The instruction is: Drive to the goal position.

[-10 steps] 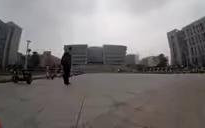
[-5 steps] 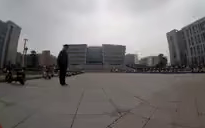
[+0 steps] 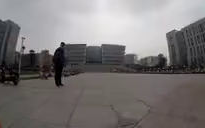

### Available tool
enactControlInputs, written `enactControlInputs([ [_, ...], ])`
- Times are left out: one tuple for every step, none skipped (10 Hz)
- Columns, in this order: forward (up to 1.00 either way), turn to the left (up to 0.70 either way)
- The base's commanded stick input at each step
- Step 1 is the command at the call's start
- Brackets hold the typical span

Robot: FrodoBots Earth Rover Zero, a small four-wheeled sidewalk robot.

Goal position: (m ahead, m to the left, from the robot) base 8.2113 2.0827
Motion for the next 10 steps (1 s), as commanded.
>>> enactControlInputs([
  [0.70,-0.01],
  [0.70,-0.01],
  [0.70,-0.01],
  [0.70,-0.01],
  [0.70,-0.01],
  [0.70,-0.01],
  [0.70,-0.01],
  [0.70,-0.01],
  [0.70,-0.01],
  [0.70,-0.01],
])
